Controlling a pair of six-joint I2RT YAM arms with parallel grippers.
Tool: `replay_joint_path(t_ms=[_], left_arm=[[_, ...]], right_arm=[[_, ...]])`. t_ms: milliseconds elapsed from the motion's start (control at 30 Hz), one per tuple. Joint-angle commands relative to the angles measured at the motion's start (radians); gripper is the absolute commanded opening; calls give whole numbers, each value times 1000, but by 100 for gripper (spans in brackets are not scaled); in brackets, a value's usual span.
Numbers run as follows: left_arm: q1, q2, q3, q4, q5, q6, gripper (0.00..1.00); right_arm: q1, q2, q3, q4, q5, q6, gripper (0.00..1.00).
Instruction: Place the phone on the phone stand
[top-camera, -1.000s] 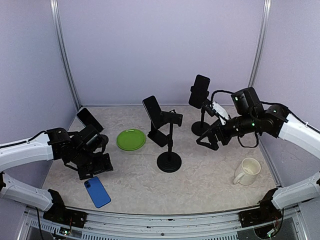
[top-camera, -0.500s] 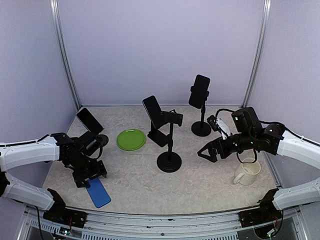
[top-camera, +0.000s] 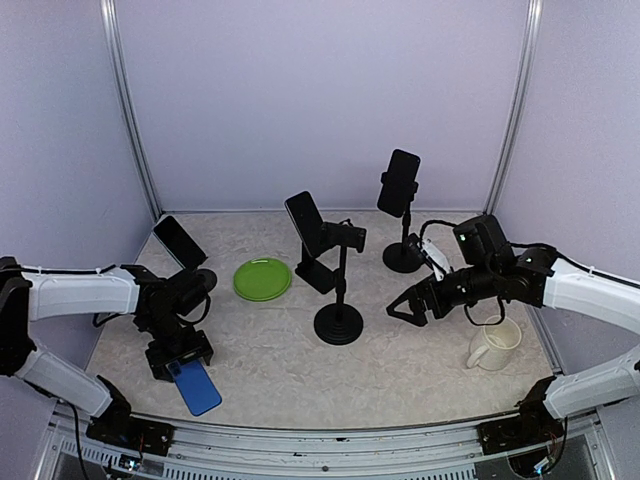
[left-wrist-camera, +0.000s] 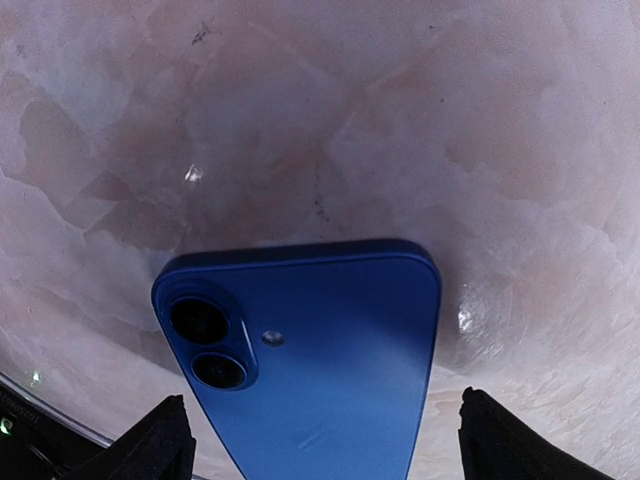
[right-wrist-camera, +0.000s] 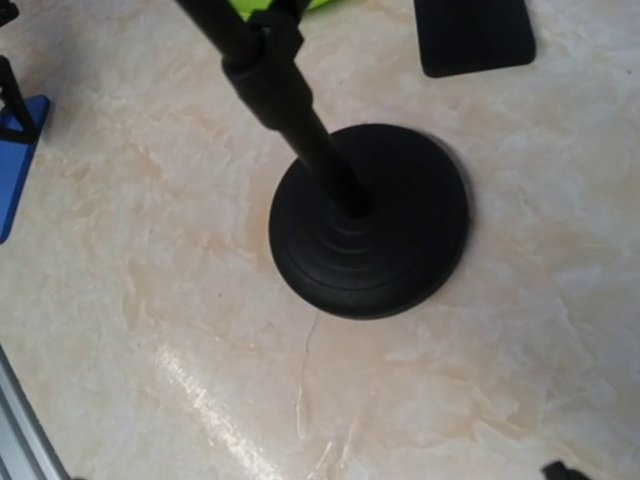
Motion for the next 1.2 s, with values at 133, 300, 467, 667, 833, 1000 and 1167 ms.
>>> replay_joint_path(t_ms=[133,300,467,667,833,1000,1167], left_arm=[[33,34,-23,66,12,15,88],[35,47,-42,94,8,34,87],[35,51,-73,113,18,40,86],[34,38,-97,125,23,49,70],[31,32,-85,127,36,74,48],[-2,-2,49,84,-12,147,22],[-34,-5,195,93,-21,231,0]], right_arm=[[6,19,18,14,-27,-31,98],[6,21,18,5,-30,-32,98],[6,23,25,-4,-34,-29,98],[6,25,27,-4,-31,-23,97],[6,21,32,-5,-28,-11,96],[6,-6,73,-51,-1,-9,96],[6,-47,139,-140,-10,4,95]])
